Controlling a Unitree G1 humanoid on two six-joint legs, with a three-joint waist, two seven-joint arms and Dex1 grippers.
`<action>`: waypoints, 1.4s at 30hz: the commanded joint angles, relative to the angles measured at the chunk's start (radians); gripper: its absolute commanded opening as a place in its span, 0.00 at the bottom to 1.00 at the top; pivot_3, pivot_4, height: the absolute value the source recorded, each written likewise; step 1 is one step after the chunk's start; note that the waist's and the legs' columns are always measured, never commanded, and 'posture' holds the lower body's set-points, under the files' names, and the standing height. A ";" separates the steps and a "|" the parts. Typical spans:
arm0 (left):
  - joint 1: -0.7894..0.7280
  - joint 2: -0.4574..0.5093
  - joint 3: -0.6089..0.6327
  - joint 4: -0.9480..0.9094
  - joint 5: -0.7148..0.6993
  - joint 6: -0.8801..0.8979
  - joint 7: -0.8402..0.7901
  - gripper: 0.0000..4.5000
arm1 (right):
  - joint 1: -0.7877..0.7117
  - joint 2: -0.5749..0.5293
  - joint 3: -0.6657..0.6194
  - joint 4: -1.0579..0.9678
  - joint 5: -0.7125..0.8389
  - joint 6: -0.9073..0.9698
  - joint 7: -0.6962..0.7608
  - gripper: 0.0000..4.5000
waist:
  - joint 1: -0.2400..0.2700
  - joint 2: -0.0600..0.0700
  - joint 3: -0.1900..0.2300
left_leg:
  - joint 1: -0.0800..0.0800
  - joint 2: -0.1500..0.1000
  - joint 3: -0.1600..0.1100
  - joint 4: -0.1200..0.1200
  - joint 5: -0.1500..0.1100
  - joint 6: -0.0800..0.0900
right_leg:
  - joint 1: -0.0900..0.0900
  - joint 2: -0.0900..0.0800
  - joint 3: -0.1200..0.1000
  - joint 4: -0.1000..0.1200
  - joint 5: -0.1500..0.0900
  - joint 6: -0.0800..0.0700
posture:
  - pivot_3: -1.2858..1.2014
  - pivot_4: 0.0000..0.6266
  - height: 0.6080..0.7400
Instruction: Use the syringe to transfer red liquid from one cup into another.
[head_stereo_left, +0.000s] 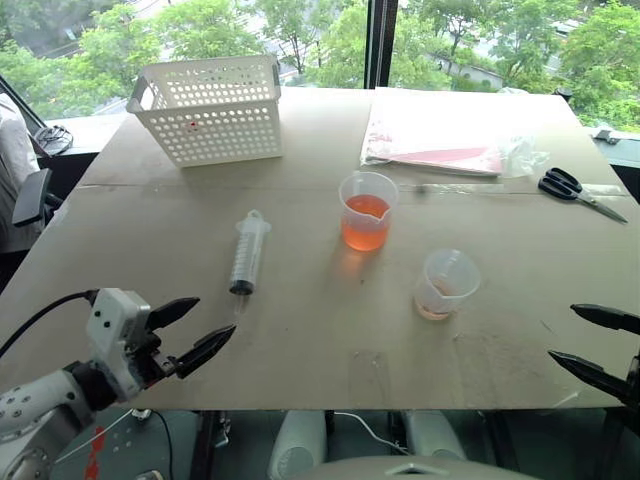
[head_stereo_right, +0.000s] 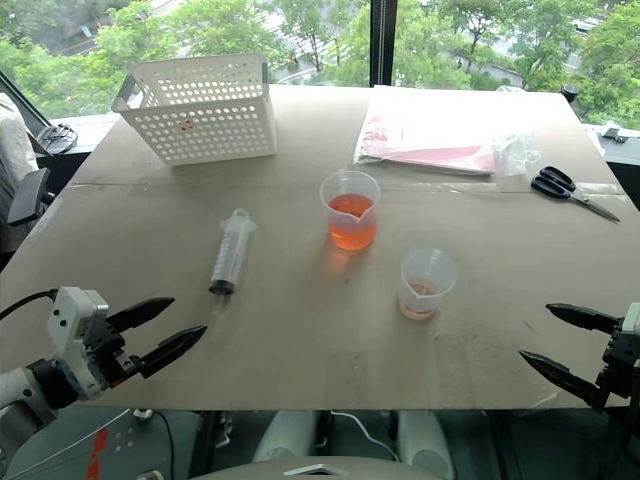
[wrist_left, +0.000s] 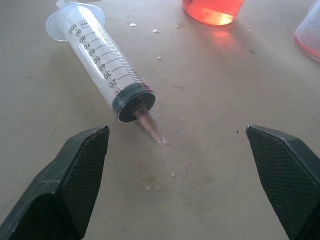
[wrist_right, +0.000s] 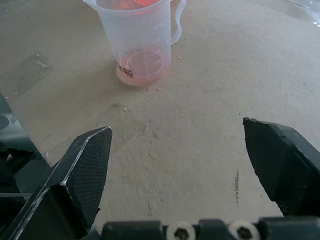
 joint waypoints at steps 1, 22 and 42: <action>-0.023 -0.009 0.018 -0.039 -0.013 0.010 0.022 0.99 | -0.023 -0.013 -0.022 -0.024 0.020 -0.008 -0.005 1.00 | 0.000 0.000 0.000 | 0.000 0.000 0.000 0.000 0.000 0.000 | 0.000 0.000 0.000 0.000 0.000 0.000 | 0.52 0.24 1.00; -1.147 0.386 -0.549 0.612 -1.235 0.825 1.505 0.99 | -0.641 -0.262 0.163 -0.117 0.352 0.157 0.045 1.00 | 0.000 0.000 0.004 | 0.003 -0.002 -0.007 0.001 0.000 0.000 | 0.004 0.002 -0.003 0.005 0.004 0.001 | 0.52 0.24 1.00; -1.797 0.098 -0.957 1.434 -0.810 1.141 1.395 0.71 | -0.618 -0.225 0.137 -0.193 0.399 0.212 0.004 1.00 | -0.003 -0.005 0.005 | -0.003 -0.006 -0.011 0.002 0.003 -0.005 | 0.002 0.002 -0.008 0.004 0.005 0.001 | 0.52 0.24 1.00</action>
